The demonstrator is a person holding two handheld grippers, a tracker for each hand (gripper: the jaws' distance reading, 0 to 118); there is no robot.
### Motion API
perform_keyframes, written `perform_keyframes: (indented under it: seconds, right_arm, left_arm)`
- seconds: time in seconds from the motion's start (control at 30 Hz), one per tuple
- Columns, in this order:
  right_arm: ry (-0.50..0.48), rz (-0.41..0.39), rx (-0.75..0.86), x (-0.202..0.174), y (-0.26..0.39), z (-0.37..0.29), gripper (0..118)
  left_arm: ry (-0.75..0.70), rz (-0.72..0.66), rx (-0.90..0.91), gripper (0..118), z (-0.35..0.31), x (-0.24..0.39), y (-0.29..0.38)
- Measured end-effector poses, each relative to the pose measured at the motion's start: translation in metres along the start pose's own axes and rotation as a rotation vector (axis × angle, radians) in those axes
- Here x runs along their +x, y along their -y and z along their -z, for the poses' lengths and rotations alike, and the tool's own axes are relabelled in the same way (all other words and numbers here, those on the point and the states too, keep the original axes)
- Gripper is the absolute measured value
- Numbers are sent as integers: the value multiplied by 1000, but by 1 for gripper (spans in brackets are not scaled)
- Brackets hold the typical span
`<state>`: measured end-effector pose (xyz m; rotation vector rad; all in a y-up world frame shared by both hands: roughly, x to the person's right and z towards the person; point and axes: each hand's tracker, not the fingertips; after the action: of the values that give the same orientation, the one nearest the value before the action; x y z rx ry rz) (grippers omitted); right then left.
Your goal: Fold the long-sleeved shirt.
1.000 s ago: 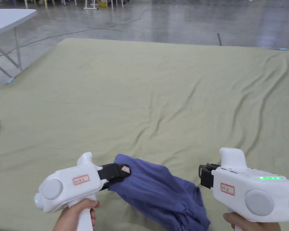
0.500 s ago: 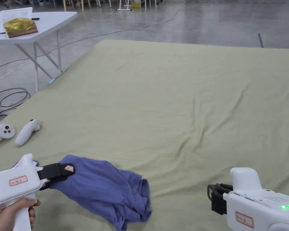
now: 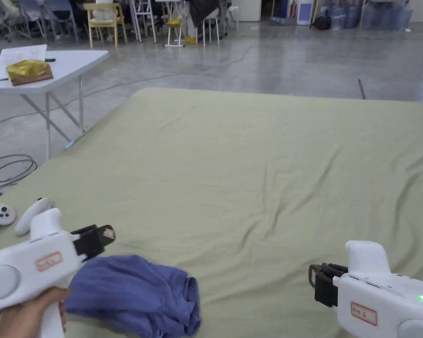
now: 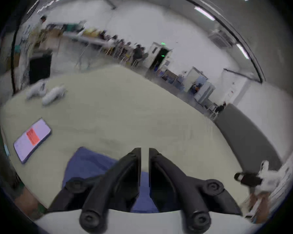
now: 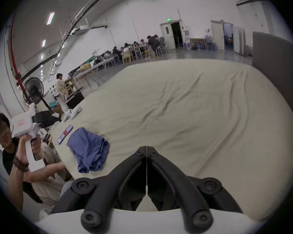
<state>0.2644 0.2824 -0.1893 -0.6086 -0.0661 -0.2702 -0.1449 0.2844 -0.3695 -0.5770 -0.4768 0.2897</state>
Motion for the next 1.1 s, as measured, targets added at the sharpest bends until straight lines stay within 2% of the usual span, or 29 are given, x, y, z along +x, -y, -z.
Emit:
perform_keyframes:
  seconds: [0.07, 0.17, 0.3, 0.47, 0.63, 0.8, 1.1]
  right_arm:
    - [51, -14, 58, 9, -10, -20, 3]
    - [132, -28, 154, 24, -23, -52, 3]
    - [251, -47, 284, 44, -40, -93, 3]
    - [384, -80, 420, 62, -46, -129, 3]
    - [471, -106, 516, 78, -14, -146, 3]
    - [524, -108, 515, 97, 11, -143, 3]
    - [519, -121, 523, 95, 22, -138, 3]
  left_arm:
    - [50, 82, 35, 1, -6, 55, 11]
    - [63, 125, 111, 0, -10, 121, 26]
    - [51, 353, 219, 0, -16, 203, 41]
    - [88, 432, 302, 0, -13, 269, 57]
    - [96, 446, 350, 0, -15, 280, 84]
    - [67, 438, 330, 0, -13, 265, 110]
    - [34, 442, 313, 0, -10, 255, 123]
